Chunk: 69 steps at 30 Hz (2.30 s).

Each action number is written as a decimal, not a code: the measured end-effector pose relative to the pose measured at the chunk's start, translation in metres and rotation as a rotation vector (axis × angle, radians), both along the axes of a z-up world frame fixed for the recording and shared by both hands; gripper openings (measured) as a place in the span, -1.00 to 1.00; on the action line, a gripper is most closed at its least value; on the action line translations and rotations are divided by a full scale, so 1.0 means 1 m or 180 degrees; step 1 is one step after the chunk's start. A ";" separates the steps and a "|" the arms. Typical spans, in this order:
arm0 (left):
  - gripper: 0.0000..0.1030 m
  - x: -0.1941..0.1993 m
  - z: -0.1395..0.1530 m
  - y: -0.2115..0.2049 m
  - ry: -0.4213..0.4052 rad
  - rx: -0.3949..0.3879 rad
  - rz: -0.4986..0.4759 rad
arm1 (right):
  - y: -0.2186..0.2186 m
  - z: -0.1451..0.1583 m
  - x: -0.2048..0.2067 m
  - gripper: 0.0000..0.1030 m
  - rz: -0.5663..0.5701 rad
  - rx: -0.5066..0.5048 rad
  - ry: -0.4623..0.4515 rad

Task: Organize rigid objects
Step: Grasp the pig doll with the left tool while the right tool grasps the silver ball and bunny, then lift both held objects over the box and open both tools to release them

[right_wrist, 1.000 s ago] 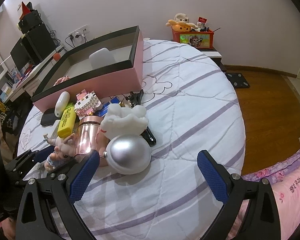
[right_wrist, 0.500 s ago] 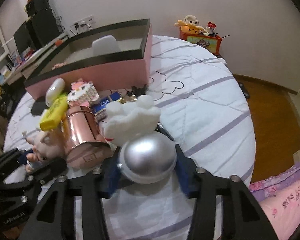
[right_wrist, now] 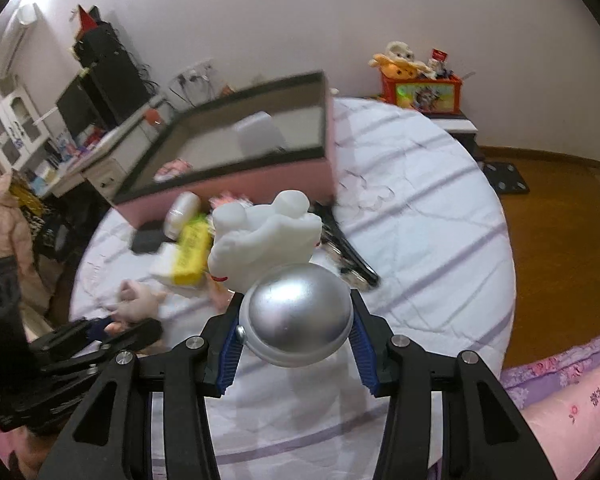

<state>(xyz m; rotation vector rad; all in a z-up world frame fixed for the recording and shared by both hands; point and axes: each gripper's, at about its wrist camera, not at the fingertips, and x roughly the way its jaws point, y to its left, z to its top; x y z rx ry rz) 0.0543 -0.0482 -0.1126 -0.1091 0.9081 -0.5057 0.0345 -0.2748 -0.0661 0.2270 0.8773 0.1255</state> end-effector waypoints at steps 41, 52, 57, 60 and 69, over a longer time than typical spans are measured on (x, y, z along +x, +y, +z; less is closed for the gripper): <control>-0.26 0.008 0.028 0.027 -0.0067 -0.0146 0.0003 | 0.023 0.023 0.020 -0.06 0.0238 -0.0003 -0.0078; -0.26 0.115 0.092 0.027 -0.0517 -0.0044 0.0147 | 0.033 0.073 0.126 -0.06 0.0403 -0.0253 -0.0364; -0.26 0.174 0.087 0.006 -0.0467 0.0080 0.0153 | 0.035 0.062 0.186 -0.06 0.0434 -0.0263 -0.0194; -0.26 0.204 0.079 -0.004 -0.0391 0.0165 0.0174 | 0.033 0.046 0.214 -0.06 0.0432 -0.0268 -0.0043; -0.25 0.257 0.043 -0.029 -0.0113 0.0478 0.0172 | 0.026 -0.003 0.263 -0.06 0.0376 -0.0244 0.0374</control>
